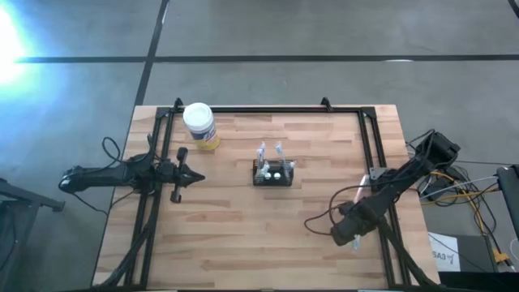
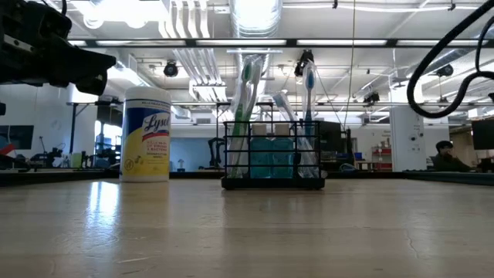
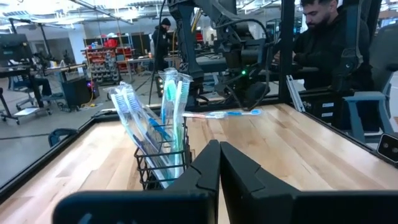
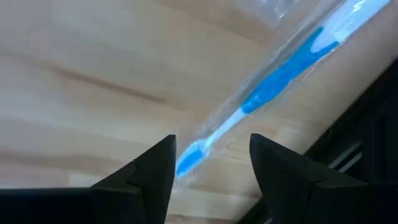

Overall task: Pick & Place toothbrushing station
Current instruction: Put the blue toothbrush into the wire organizer

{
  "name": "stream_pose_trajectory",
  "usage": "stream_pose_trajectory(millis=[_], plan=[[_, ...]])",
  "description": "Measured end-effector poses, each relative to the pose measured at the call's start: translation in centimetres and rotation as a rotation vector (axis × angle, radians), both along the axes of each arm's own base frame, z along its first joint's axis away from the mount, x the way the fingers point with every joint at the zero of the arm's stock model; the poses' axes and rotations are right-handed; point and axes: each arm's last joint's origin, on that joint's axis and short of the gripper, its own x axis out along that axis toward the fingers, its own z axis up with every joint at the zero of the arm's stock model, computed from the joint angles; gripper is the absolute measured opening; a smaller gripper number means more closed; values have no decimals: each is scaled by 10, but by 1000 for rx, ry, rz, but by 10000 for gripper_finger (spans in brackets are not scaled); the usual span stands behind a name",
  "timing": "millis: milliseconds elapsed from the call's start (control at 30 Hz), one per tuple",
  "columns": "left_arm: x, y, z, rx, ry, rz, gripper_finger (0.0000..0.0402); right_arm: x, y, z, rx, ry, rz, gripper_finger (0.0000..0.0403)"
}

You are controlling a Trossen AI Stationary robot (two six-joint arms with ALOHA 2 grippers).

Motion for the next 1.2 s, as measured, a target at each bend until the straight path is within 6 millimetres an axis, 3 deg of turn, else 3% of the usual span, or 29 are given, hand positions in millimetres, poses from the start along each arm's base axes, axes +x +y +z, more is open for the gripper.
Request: stream_pose_trajectory(millis=[267, 600, 833, 1200], plan=[[0, 0, 0, 12, -1, -11, 7, -8, -7, -11, -41, 47, -41, 221], [0, 0, 0, 8, -2, -11, 11, -16, -13, -32, -3, 19, -25, 199], [0, 0, 1, -12, -9, -15, 8, -15, -12, -33, 15, -15, 22, 150], [0, 0, 1, -28, -10, -14, 7, -5, -2, -19, 86, -91, 125, 23]])
